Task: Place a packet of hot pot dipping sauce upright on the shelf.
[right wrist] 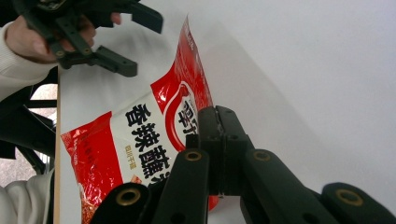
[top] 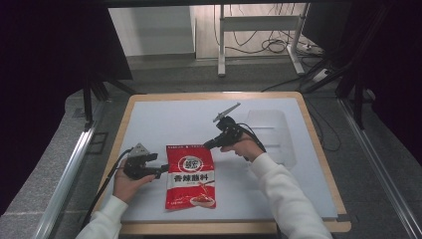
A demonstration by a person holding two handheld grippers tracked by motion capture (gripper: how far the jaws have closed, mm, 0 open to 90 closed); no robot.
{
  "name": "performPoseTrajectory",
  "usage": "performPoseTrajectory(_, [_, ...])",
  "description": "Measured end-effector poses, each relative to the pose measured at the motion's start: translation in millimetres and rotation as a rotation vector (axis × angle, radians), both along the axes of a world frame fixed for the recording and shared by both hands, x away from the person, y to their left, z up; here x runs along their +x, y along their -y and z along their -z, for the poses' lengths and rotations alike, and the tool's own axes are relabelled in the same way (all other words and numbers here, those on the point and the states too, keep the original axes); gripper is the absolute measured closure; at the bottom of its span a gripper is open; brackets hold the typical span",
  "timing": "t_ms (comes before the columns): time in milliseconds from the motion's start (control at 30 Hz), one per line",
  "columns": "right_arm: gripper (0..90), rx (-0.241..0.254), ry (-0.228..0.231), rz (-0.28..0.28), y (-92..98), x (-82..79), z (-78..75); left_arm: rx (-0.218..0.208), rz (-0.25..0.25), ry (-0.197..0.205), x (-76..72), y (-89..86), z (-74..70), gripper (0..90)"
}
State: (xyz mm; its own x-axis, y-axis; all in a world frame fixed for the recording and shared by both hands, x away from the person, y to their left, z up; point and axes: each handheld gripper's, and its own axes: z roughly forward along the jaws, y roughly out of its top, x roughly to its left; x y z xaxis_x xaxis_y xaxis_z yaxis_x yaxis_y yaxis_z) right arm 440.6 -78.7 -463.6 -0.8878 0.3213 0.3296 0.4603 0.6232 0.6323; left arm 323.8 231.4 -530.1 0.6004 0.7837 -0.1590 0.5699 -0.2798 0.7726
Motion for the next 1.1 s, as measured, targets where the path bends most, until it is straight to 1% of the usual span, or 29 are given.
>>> performPoseTrajectory(33, [89.5,0.0,0.0,0.0,0.0,0.0,0.0,0.0,0.0,0.0,0.0,0.0,0.0,27.7])
performPoseTrajectory(67, [89.5,0.0,0.001,-0.001,0.3,-0.3,0.3,-0.011,0.005,-0.006,6.5,2.3,1.1,27.9])
performPoseTrajectory(100, [89.5,0.0,0.001,-0.001,0.3,-0.3,0.3,-0.011,0.005,-0.006,6.5,2.3,1.1,28.7])
performPoseTrajectory(133, [89.5,0.0,0.003,-0.002,0.7,-0.5,0.7,-0.023,0.008,-0.011,9.3,2.7,1.7,28.9])
performPoseTrajectory(200, [89.5,0.0,0.004,-0.003,0.9,-0.4,1.2,-0.018,0.01,-0.017,17.0,5.7,3.3,29.4])
performPoseTrajectory(233, [89.5,0.0,0.004,-0.003,0.9,-0.4,1.2,-0.018,0.01,-0.017,17.0,5.7,3.3,29.5])
performPoseTrajectory(267, [89.5,-0.002,0.005,-0.003,0.9,-0.3,1.6,-0.028,0.014,-0.024,21.6,7.1,3.5,29.9])
performPoseTrajectory(300, [89.5,-0.002,0.007,-0.005,1.0,-0.2,1.7,-0.025,0.02,-0.021,24.2,7.7,3.5,30.1])
performPoseTrajectory(333, [89.5,-0.001,0.007,-0.006,0.9,-0.3,1.6,-0.042,0.016,-0.022,26.1,7.8,4.0,30.4])
performPoseTrajectory(367, [89.5,-0.001,0.007,-0.006,0.9,-0.3,1.6,-0.042,0.016,-0.022,26.1,7.8,4.0,31.2])
performPoseTrajectory(400, [89.5,-0.001,0.009,-0.008,0.7,-0.7,1.5,-0.065,0.021,-0.042,31.4,7.1,5.8,31.6])
performPoseTrajectory(433, [89.5,-0.002,0.011,-0.01,0.6,-0.8,1.4,-0.059,0.023,-0.043,33.5,7.3,6.5,32.2])
performPoseTrajectory(500, [89.5,-0.001,0.016,-0.011,0.6,-0.7,1.4,-0.061,0.026,-0.043,35.4,7.6,7.3,34.2])
performPoseTrajectory(533, [89.5,-0.001,0.018,-0.014,0.7,-0.8,1.4,-0.058,0.04,-0.038,37.6,9.3,8.1,36.5])
performPoseTrajectory(567, [89.5,-0.001,0.018,-0.014,0.7,-0.8,1.4,-0.058,0.04,-0.038,37.6,9.3,8.1,38.6])
performPoseTrajectory(600, [89.5,-0.003,0.021,-0.014,0.7,-1.2,1.3,-0.054,0.063,-0.032,37.9,12.0,8.3,40.4])
performPoseTrajectory(633, [89.5,-0.003,0.021,-0.014,0.7,-1.2,1.3,-0.054,0.063,-0.032,37.9,12.0,8.3,43.1])
performPoseTrajectory(667, [89.5,-0.002,0.025,-0.016,0.8,-1.5,1.6,-0.052,0.086,-0.029,36.7,14.7,8.2,45.5])
performPoseTrajectory(767, [89.5,-0.003,0.026,-0.014,1.0,-1.7,2.0,-0.039,0.092,-0.022,34.9,15.5,7.3,50.2])
performPoseTrajectory(833, [89.4,-0.007,0.026,-0.012,1.8,-1.5,3.4,-0.052,0.096,-0.016,32.0,14.1,5.4,53.9])
performPoseTrajectory(933, [89.4,-0.01,0.026,-0.008,2.2,-1.9,4.2,-0.056,0.109,-0.007,29.7,13.4,4.7,61.9])
performPoseTrajectory(967, [89.4,-0.013,0.022,-0.005,2.5,-2.3,4.3,-0.056,0.114,-0.004,28.5,13.1,4.1,61.9])
performPoseTrajectory(1000, [89.4,-0.017,0.031,-0.008,3.5,-2.1,5.4,-0.053,0.127,0.003,26.5,12.1,3.0,68.1])
performPoseTrajectory(1033, [89.4,-0.022,0.028,-0.003,4.0,-2.4,5.5,-0.053,0.134,0.006,25.6,11.0,2.5,71.4])
performPoseTrajectory(1067, [89.4,-0.026,0.026,-0.001,4.6,-2.6,5.7,-0.067,0.142,0.002,24.4,10.1,2.1,74.1])
performPoseTrajectory(1100, [89.4,-0.026,0.026,-0.001,4.6,-2.6,5.7,-0.067,0.142,0.002,24.4,10.1,2.1,76.1])
